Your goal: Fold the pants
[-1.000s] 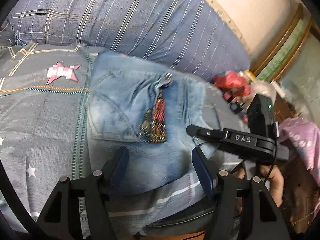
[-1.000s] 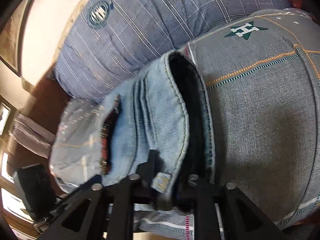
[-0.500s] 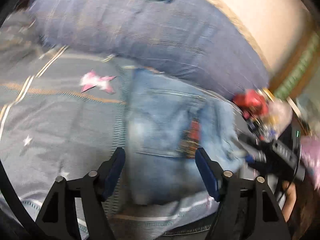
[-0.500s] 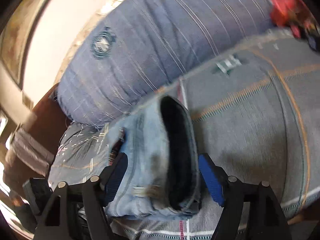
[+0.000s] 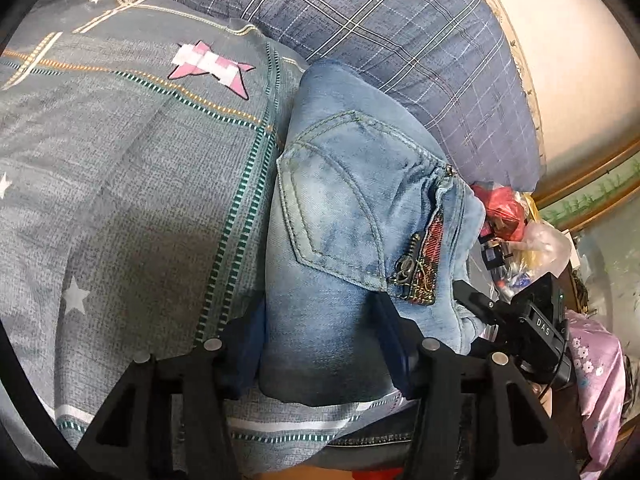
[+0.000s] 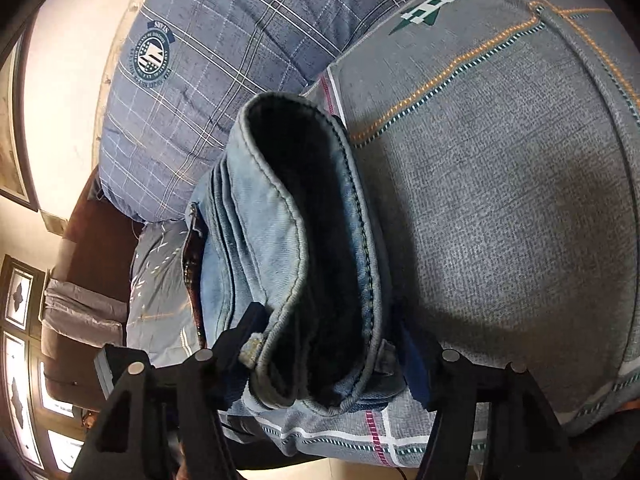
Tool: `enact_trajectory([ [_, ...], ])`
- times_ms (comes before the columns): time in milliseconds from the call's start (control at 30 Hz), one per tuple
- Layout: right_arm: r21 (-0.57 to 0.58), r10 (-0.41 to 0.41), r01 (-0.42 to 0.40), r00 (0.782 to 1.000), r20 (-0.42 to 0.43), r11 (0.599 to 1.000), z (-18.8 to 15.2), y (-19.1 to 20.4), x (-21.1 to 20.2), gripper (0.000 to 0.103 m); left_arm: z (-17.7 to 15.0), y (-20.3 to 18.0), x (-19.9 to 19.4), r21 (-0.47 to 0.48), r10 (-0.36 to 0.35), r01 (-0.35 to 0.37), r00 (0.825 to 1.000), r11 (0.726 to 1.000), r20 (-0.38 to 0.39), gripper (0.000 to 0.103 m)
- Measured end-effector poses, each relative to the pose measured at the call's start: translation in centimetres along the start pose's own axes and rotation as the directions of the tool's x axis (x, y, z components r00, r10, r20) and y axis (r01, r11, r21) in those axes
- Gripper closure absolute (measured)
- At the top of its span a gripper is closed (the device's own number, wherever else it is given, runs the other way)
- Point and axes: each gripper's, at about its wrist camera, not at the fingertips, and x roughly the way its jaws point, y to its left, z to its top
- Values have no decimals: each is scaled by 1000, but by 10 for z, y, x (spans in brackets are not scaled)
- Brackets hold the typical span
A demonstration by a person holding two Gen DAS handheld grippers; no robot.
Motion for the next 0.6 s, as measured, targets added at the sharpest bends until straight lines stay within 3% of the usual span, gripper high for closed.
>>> enact_trajectory([
  [67,2,1,-1,1000,-1,1000,0,-2,2,37,1,2,1,-8,-11,11,1000,1000,0,49],
  [133,-12,-4,4,1000,1,1000,-3,0,4,37,0,-1,-3,8,-7,7,1000,1000,8,58],
  [200,-40,-9,9,1000,10,999,-3,8,4,44,-5,-8,-9,53,10,-12,1000,999,25,74],
  [300,-101,3,0,1000,25,995,-5,25,4,55,-9,-21,-23,118,47,-56,996,991,74,79],
  [467,-198,58,-48,997,45,979,-10,50,0,61,-12,-22,-45,131,64,-80,991,988,119,80],
  [600,-200,33,-27,999,26,979,-12,52,9,59,-12,-10,-30,94,111,-116,992,989,58,75],
])
